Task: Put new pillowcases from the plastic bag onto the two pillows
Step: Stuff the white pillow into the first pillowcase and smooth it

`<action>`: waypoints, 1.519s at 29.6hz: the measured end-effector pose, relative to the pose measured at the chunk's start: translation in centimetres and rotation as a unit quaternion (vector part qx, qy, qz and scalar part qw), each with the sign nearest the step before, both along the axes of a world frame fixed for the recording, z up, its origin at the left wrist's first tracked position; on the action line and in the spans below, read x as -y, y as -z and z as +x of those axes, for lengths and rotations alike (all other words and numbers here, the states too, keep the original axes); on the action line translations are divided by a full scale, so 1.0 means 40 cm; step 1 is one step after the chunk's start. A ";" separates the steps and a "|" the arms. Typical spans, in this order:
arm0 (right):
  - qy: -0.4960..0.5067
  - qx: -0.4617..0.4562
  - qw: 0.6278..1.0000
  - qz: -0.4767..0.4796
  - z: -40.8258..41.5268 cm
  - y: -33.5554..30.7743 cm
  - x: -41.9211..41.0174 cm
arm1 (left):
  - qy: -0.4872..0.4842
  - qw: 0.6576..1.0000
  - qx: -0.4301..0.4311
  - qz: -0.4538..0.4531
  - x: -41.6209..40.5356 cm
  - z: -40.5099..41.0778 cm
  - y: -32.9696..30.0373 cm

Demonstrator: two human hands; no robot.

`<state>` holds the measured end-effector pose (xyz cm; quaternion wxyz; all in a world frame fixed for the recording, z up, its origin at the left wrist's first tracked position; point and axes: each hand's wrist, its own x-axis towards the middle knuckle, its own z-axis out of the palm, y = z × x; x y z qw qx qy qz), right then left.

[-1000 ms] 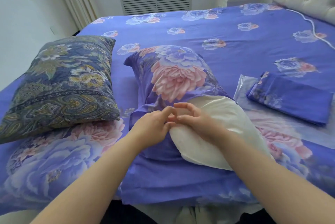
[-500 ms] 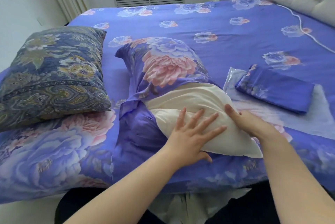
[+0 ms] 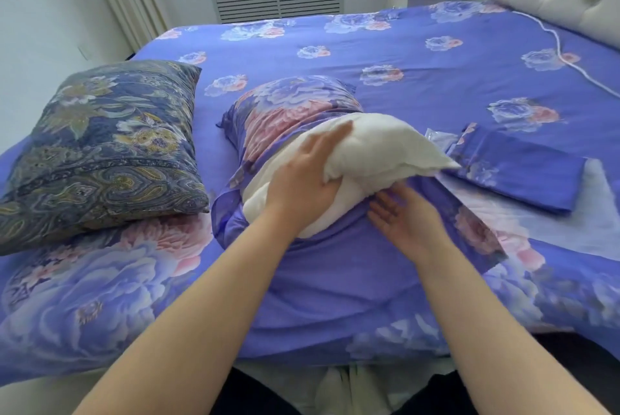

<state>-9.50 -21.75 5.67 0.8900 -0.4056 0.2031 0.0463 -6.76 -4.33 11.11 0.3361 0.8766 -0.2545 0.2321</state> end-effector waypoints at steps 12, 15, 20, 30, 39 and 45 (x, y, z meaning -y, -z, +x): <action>-0.071 -0.043 0.990 0.116 0.051 0.095 -0.085 | 0.042 0.997 -0.051 -0.044 -0.013 0.017 0.034; -0.066 -0.044 0.993 0.090 0.043 0.128 -0.087 | 0.071 0.994 -0.066 -0.052 0.011 0.003 0.067; -0.054 -0.067 0.994 0.073 0.064 0.117 -0.100 | 0.080 0.982 -0.064 -0.156 -0.005 0.020 0.059; -0.083 0.034 0.957 0.276 -0.018 -0.014 -0.038 | -0.056 0.996 0.064 0.002 -0.063 0.043 0.088; 0.031 0.049 0.977 0.203 -0.127 -0.078 0.052 | 0.198 0.799 -0.568 0.018 0.098 0.039 0.064; -0.008 0.102 0.986 0.131 -0.085 -0.109 0.036 | 0.061 0.943 -0.227 0.235 0.017 -0.034 0.011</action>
